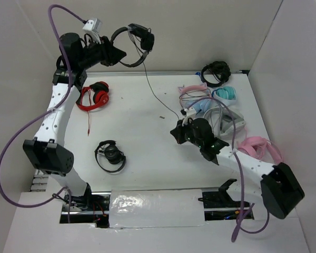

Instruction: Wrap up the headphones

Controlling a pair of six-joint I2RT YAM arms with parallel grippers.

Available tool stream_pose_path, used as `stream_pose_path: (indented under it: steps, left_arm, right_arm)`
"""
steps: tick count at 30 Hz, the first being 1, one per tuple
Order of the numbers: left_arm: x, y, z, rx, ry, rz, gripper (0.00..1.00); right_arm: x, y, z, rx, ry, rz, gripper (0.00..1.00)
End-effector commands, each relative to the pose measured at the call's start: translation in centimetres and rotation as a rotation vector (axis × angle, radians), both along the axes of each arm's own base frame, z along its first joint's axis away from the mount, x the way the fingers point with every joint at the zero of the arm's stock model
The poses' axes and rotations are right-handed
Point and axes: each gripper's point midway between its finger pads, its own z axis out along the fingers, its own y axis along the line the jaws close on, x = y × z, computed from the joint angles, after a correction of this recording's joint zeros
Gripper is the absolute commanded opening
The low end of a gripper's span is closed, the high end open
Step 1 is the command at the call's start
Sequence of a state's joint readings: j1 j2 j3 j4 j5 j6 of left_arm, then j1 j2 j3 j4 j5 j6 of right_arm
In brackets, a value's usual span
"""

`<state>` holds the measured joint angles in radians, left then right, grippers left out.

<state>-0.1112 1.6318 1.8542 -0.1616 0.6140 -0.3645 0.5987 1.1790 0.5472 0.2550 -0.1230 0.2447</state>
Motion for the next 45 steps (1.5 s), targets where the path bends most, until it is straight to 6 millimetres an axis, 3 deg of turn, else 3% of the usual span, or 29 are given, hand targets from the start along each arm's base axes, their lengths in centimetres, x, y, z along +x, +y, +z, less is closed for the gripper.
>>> stream_pose_path:
  steps: [1,3,4,7,9,11,12,14,15,18,19,22,25,26,27,28,29,33,37,38,40,44,45]
  left_arm:
    - [3.1,3.1,0.8,0.050,-0.086,0.165,0.00]
    - [4.3,3.8,-0.8,0.075,-0.061,0.200,0.00]
    - [4.8,4.2,-1.4,0.082,-0.047,0.223,0.00]
    - [6.4,5.0,-3.8,0.114,0.007,0.278,0.00]
    - [7.2,4.8,-5.8,0.123,0.057,0.275,0.00]
    - [7.7,4.2,-8.5,0.132,0.113,0.240,0.00]
    - [7.6,3.9,-8.5,0.132,0.113,0.235,0.00]
    - [7.6,2.8,-10.4,0.150,0.147,0.193,0.00]
    - [7.5,2.0,-11.2,0.161,0.159,0.173,0.00]
    - [6.5,-1.0,-13.8,0.213,0.192,0.079,0.00]
    - [6.0,-1.8,-15.2,0.230,0.215,0.044,0.00]
    - [3.7,-5.2,-18.0,0.285,0.251,-0.054,0.00]
    - [0.0,-8.7,-21.4,0.328,0.280,-0.187,0.00]
    - [-0.3,-9.3,-21.0,0.327,0.266,-0.198,0.00]
    - [-2.1,-10.2,-22.4,0.325,0.284,-0.277,0.00]
    - [-3.3,-10.9,-22.0,0.319,0.272,-0.323,0.00]
    - [-5.3,-12.1,-22.9,0.312,0.278,-0.408,0.00]
    - [-10.5,-14.2,-22.4,0.306,0.204,-0.592,0.00]
    - [-15.5,-15.6,-20.9,0.286,0.130,-0.745,0.00]
    - [-16.8,-16.0,-21.4,0.286,0.128,-0.786,0.00]
    - [-19.3,-16.4,-20.0,0.262,0.078,-0.866,0.00]
    - [-22.1,-16.0,-18.5,0.239,-0.004,-0.934,0.00]
    - [-22.9,-15.7,-17.1,0.228,-0.044,-0.942,0.00]
  right_arm:
    - [1.4,-3.6,4.1,-0.069,-0.107,-0.197,0.00]
    - [1.1,-4.8,7.0,-0.055,-0.166,-0.258,0.00]
    - [1.3,-6.4,7.3,-0.099,-0.179,-0.330,0.00]
    - [1.0,-8.0,12.2,-0.122,-0.294,-0.399,0.00]
    - [0.6,-8.4,14.4,-0.119,-0.348,-0.421,0.00]
    - [0.4,-8.6,18.0,-0.107,-0.437,-0.421,0.00]
    - [0.4,-8.5,18.9,-0.088,-0.451,-0.422,0.00]
    - [0.2,-8.2,20.7,-0.113,-0.519,-0.381,0.00]
    - [0.3,-8.1,23.2,-0.073,-0.578,-0.388,0.00]
    - [0.8,-7.8,26.9,-0.094,-0.679,-0.375,0.00]
    - [1.4,-7.2,27.2,-0.143,-0.706,-0.345,0.00]
    - [2.1,-6.8,31.0,-0.154,-0.793,-0.337,0.00]
    - [4.1,-5.6,34.6,-0.181,-0.860,-0.284,0.00]
    - [4.6,-5.3,35.1,-0.191,-0.869,-0.265,0.00]
    - [5.4,-5.2,35.2,-0.209,-0.870,-0.256,0.00]
    - [5.9,-5.0,35.5,-0.214,-0.874,-0.249,0.00]
    - [7.0,-4.1,35.7,-0.227,-0.871,-0.219,0.00]
    - [10.2,-3.3,35.4,-0.234,-0.834,-0.186,0.00]
    - [12.4,-3.0,33.6,-0.217,-0.773,-0.088,0.00]
    - [12.9,-3.0,33.0,-0.207,-0.753,-0.076,0.00]
    - [13.8,-2.5,31.7,-0.161,-0.703,-0.042,0.00]
    - [16.2,-5.0,27.3,-0.111,-0.573,-0.073,0.00]
    - [16.5,-5.5,26.3,-0.100,-0.541,-0.075,0.00]
